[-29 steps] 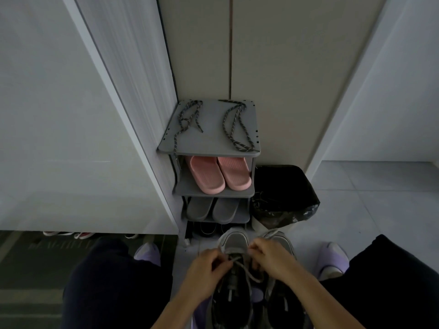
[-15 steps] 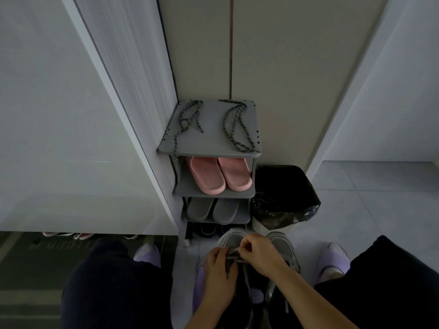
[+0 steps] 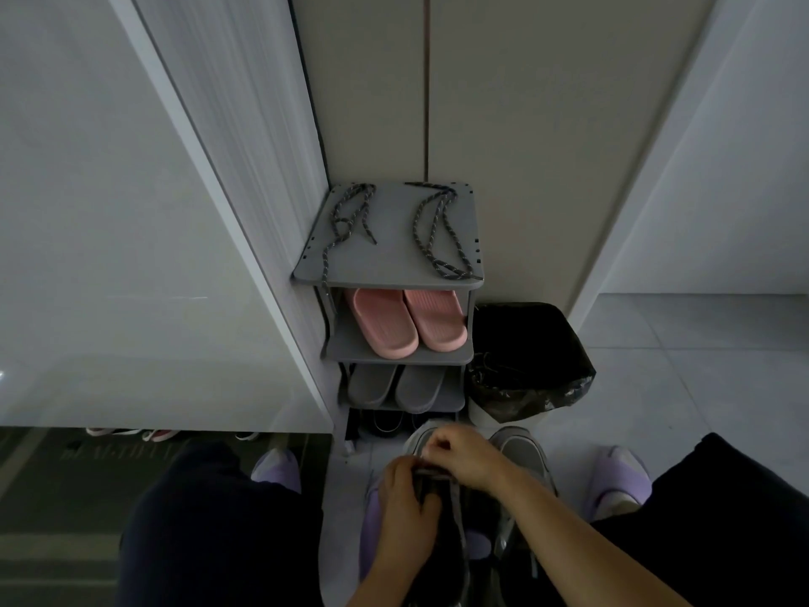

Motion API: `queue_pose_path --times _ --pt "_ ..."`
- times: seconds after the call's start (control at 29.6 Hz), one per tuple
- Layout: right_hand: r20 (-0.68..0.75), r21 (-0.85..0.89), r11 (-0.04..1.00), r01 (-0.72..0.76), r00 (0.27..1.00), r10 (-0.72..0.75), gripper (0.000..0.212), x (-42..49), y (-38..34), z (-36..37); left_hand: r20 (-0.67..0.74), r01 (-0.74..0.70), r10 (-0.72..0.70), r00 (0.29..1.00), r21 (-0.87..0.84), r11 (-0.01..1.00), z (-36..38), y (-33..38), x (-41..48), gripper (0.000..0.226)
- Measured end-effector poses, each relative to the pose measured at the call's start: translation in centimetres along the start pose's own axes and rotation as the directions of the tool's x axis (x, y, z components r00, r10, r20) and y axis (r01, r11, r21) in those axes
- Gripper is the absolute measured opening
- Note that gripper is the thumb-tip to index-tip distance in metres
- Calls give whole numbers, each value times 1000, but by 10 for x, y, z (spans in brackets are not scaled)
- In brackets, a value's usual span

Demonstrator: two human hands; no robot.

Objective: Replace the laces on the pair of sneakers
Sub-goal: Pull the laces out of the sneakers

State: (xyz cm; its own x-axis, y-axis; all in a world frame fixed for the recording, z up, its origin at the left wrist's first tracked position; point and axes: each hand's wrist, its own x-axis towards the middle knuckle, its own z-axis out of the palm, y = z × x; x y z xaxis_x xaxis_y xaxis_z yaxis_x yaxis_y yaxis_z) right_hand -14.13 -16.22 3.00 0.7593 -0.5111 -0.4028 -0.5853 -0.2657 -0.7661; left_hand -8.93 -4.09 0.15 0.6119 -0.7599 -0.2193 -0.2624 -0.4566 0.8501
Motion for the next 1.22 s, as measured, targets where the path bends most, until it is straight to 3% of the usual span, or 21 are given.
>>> queue_pose_path --times 0.03,0.1,0.17,0.2,0.27,0.34,0.41,0.54,0.64,0.81,0.91,0.98,1.05,1.12,1.18,1.22 --pt "-59 225 973 -44 997 58 20 -3 0 -1 -12 9 -9 1000 10 1000 0 -1 1 37" --pt "-189 620 784 -40 962 199 25 -10 6 -10 -36 30 -29 999 29 999 -1 -2 3 37" --pt "-213 796 605 -13 930 301 27 -14 8 -21 -45 43 -41 998 41 998 0 -3 3 39" --pt "-195 783 620 -39 932 305 27 -14 8 -28 -43 47 -45 998 45 998 1 -5 3 40" --pt "-136 504 849 -158 956 259 28 -14 7 -37 -41 44 -43 998 43 998 3 -6 2 42" --pt "-31 217 952 -217 973 229 31 -12 4 -37 -45 44 -42 998 42 998 3 -5 1 42" --pt "31 52 973 -223 975 222 29 -11 1 -29 -50 35 -32 998 57 998 4 -4 2 42" --pt "-225 -422 903 -85 974 -13 65 -12 -5 -6 -47 21 -17 999 79 997 3 -2 1 40" --pt "-220 -524 852 -4 967 -131 57 -12 -9 1 -45 25 -23 999 57 998 3 -1 0 38" --pt "-174 -304 952 47 979 -104 22 -3 -5 12 -54 25 -22 998 45 999 2 3 0 38" --pt "-174 -154 983 96 977 -123 26 -2 -2 20 -58 25 -24 998 19 999 1 2 0 39" --pt "-240 113 989 97 968 -68 13 -5 -6 16 -75 22 -21 997 12 1000 0 1 0 40" --pt "-399 392 914 106 915 65 6 -8 -11 0 -84 17 -16 996 5 1000 0 -1 0 39" --pt "-547 593 783 187 807 222 5 -13 -10 -25 -69 18 -18 997 3 1000 1 -2 0 38" --pt "-585 672 716 188 728 358 7 -16 2 -50 -68 22 -21 997 12 1000 2 -3 0 38" --pt "-579 638 760 121 727 370 8 -16 11 -59 -72 19 -18 997 17 1000 2 -4 1 39"
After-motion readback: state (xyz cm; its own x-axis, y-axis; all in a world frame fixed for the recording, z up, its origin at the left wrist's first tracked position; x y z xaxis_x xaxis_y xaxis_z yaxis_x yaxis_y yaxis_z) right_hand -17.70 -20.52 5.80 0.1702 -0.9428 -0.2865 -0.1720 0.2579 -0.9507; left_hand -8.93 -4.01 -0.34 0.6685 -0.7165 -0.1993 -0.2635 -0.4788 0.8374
